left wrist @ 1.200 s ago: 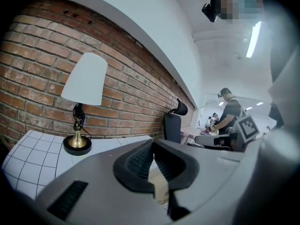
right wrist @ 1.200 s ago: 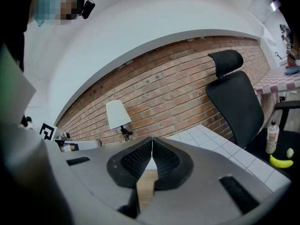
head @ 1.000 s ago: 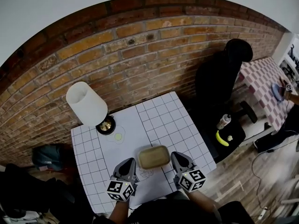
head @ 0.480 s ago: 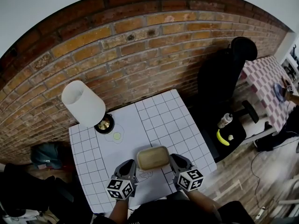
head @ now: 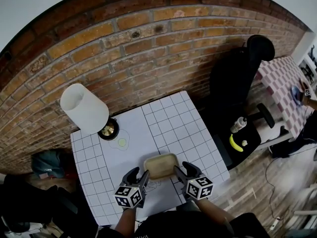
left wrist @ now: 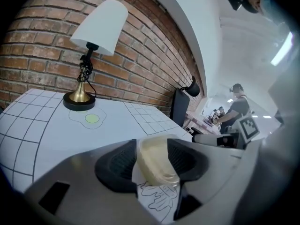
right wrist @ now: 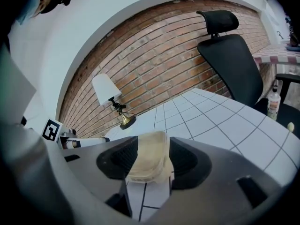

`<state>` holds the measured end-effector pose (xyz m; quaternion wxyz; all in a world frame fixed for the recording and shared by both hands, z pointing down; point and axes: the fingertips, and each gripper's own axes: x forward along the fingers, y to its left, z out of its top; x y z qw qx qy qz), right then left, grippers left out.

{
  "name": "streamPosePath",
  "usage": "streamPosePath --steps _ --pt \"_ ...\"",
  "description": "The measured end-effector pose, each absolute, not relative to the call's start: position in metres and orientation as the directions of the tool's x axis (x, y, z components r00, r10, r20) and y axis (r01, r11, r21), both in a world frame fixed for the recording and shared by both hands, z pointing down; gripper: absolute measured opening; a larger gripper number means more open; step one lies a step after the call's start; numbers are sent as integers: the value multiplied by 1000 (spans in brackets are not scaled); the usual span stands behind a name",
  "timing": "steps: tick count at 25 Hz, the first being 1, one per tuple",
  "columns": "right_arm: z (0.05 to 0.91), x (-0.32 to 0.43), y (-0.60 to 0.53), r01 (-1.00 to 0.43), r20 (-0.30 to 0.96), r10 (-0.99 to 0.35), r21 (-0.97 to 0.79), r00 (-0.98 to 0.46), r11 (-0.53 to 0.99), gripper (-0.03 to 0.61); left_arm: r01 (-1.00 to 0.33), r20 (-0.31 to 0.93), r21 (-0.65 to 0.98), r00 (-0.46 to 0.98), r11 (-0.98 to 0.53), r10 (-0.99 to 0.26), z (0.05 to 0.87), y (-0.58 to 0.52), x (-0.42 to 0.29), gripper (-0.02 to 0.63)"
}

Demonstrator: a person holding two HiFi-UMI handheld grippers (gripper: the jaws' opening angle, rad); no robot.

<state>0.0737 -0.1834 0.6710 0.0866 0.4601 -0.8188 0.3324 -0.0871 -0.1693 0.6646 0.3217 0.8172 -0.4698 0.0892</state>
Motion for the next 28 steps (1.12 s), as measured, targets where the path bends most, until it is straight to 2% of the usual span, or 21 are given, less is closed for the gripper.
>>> streamPosePath --steps 7,16,28 --pt "682 69 -183 -807 475 -665 -463 -576 368 187 -822 504 467 550 -325 -666 683 -168 -77 224" --pt "686 64 -184 -794 475 -651 -483 -592 370 187 -782 514 533 603 -323 -610 693 -164 -67 224" --pt "675 61 -186 -789 453 -666 -493 -593 367 175 -783 483 537 591 -315 -646 682 -169 -70 224"
